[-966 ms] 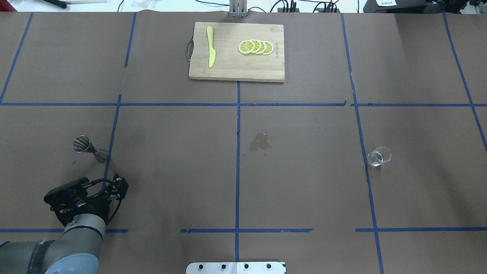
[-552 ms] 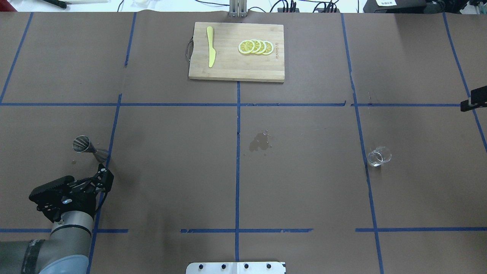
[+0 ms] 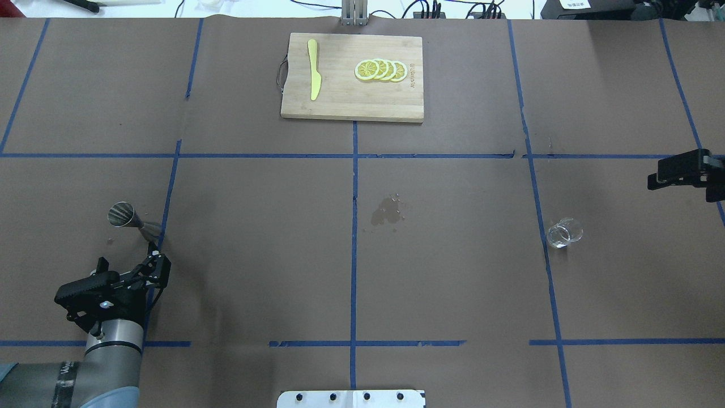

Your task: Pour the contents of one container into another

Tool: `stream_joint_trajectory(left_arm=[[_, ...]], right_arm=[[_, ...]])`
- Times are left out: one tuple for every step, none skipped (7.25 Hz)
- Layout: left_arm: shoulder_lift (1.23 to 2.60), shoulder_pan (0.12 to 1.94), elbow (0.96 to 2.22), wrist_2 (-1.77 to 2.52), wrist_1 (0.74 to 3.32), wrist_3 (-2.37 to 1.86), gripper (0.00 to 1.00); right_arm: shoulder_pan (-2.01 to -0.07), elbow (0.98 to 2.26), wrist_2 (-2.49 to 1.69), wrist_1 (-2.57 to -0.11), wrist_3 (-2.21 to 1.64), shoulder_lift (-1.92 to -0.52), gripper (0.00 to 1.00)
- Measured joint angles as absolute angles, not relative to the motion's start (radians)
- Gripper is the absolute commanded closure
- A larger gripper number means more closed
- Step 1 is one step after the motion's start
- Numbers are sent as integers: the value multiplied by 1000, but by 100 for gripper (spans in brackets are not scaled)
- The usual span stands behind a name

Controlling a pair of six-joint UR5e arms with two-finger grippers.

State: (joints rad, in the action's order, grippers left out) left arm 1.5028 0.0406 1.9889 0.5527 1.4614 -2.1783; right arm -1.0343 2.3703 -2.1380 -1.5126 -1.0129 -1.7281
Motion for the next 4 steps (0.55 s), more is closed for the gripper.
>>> stream_joint_trajectory(left_arm=[[1507,44,1978,543,1462,-2174,4],[1511,47,1968,534,1463,-2171,4],[1513,50,1956,517,1474,-2159,4],[1517,58,1944,480,1513,-2119,3]], right_arm=[[-1007,2394,-2104,-1512,-1040,-1736,0],[-976,2414,-2061,-1504,-1058,-1745,0],[-941,2424,-2015,-1472,-1066,-1771,0],[-907,2428,-1971,-1399,-1069,-1824,0]])
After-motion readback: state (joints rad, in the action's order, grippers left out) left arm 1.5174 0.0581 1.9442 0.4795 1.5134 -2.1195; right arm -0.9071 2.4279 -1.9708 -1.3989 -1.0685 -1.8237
